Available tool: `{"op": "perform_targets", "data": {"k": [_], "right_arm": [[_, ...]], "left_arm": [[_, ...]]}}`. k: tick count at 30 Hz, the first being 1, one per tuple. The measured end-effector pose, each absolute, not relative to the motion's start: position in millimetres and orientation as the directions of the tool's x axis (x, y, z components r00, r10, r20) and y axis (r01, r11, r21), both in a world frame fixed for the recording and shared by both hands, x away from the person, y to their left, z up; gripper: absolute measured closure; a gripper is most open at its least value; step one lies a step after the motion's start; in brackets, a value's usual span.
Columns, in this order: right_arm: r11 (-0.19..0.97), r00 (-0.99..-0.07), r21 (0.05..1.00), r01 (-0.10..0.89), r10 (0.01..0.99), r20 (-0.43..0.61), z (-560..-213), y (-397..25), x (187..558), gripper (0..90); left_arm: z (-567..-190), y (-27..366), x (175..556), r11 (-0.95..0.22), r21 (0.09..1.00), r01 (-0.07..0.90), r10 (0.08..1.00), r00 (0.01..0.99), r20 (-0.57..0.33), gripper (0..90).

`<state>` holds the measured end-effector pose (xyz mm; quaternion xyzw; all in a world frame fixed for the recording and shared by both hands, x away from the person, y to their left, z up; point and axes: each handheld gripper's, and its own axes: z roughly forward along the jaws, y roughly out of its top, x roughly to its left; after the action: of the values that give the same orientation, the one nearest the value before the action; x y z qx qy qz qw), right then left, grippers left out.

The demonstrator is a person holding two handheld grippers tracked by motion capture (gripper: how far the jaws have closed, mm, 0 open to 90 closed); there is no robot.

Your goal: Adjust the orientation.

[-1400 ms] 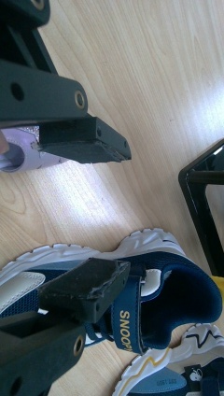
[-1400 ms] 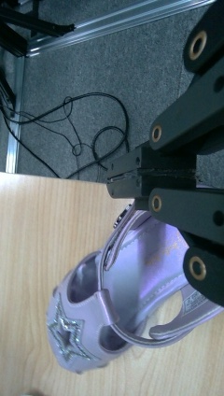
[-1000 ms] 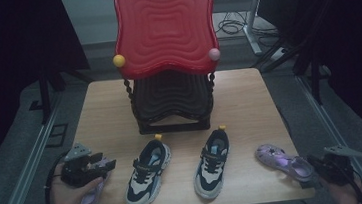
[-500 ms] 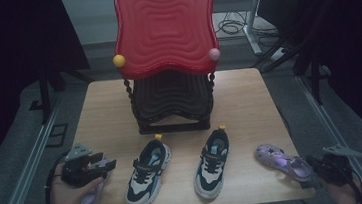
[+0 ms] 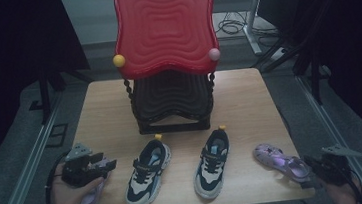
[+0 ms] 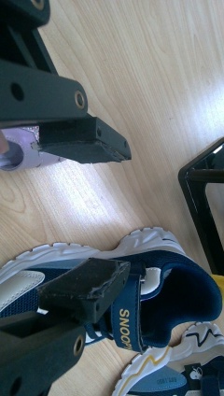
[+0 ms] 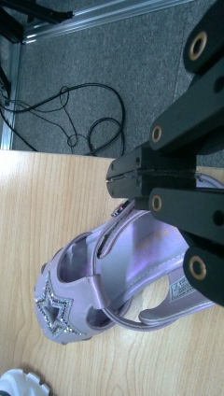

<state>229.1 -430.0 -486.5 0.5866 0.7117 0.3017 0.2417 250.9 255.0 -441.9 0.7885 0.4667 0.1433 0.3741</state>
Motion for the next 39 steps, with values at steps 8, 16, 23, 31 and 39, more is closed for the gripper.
{"op": "perform_targets", "data": {"k": [8, 16, 23, 31, 39], "right_arm": [[0.127, -0.214, 0.712, 0.690, 0.976, 0.033, -485.1, -429.9, 226.8, 89.5], [0.129, -0.227, 0.710, 0.692, 0.973, 0.045, -485.3, -428.1, 225.9, 89.6], [0.138, -0.256, 0.705, 0.696, 0.965, 0.063, -481.7, -428.0, 222.8, 89.6], [0.133, -0.244, 0.697, 0.705, 0.968, 0.063, -487.3, -429.3, 225.8, 89.6], [0.151, -0.261, 0.690, 0.708, 0.964, 0.057, -485.6, -424.5, 224.9, 89.6]], "left_arm": [[-441.2, 256.5, 250.5, -0.281, 0.724, 0.630, 0.846, 0.519, -0.124, 40.4], [-441.1, 255.8, 250.5, -0.284, 0.723, 0.629, 0.844, 0.522, -0.123, 40.4], [-441.2, 256.1, 250.5, -0.283, 0.724, 0.630, 0.844, 0.521, -0.124, 40.4], [-441.2, 256.0, 250.6, -0.282, 0.724, 0.630, 0.844, 0.521, -0.125, 40.4], [-442.3, 253.4, 251.5, -0.288, 0.722, 0.629, 0.841, 0.527, -0.124, 40.4]]}}
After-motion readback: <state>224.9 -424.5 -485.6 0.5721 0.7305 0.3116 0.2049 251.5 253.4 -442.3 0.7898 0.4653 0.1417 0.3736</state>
